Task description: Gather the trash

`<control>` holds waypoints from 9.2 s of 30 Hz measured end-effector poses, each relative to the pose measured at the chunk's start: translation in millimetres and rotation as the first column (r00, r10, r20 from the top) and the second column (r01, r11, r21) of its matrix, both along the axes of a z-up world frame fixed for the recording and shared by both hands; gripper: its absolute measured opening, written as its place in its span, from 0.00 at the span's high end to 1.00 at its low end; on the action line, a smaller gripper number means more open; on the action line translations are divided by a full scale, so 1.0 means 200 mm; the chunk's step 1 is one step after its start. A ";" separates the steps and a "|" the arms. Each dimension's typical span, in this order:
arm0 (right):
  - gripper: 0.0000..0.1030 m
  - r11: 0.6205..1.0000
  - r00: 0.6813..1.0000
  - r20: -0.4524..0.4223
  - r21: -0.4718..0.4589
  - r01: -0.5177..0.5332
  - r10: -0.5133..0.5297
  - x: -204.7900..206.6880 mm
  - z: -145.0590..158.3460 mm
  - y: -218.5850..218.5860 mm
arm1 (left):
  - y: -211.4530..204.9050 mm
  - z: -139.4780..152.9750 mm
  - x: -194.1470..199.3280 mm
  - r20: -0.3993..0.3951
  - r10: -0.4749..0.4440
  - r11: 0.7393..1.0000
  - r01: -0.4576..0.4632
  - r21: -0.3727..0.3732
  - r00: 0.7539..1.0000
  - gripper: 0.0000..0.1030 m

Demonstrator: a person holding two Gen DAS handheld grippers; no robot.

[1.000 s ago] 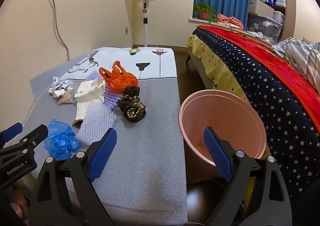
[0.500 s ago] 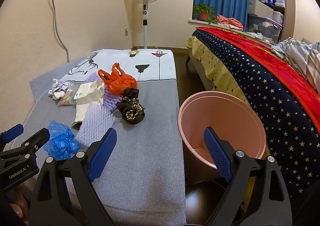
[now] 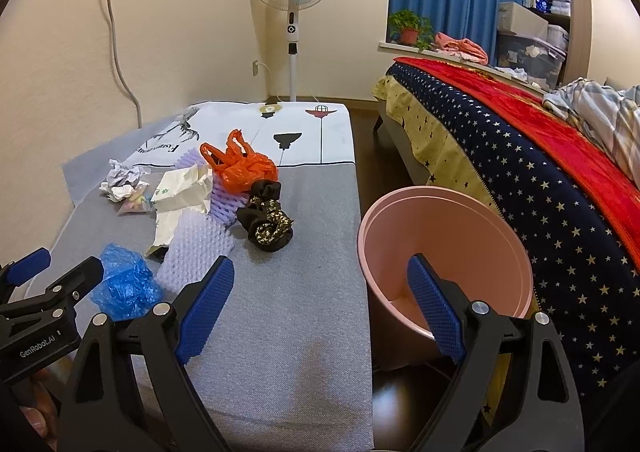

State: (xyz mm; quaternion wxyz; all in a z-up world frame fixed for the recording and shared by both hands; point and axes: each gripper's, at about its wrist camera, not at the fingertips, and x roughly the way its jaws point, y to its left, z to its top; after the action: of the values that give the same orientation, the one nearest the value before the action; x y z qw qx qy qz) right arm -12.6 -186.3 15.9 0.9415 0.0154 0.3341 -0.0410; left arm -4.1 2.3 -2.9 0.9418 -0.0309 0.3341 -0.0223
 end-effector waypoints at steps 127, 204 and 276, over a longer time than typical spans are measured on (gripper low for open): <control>0.98 0.992 0.991 0.059 -0.034 0.122 -0.119 0.22 0.40 -0.90 | -0.83 0.25 0.38 0.099 -0.396 0.909 0.405 -0.098 0.913 0.98; 0.44 0.939 0.963 0.016 0.221 -0.265 0.268 0.30 -0.07 0.17 | 0.22 0.10 0.50 0.073 0.122 0.991 -0.117 -0.068 0.990 0.75; 0.88 0.988 0.988 0.080 0.074 -0.136 0.130 0.10 0.34 -0.18 | 0.16 0.29 0.33 0.140 0.030 0.994 -0.016 -0.105 0.990 0.83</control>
State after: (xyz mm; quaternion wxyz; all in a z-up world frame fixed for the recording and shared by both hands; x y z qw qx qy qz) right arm 8.1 -223.1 83.3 0.9527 0.0320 0.3001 0.0359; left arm 62.6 33.8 54.8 0.9604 -0.0821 0.2646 -0.0308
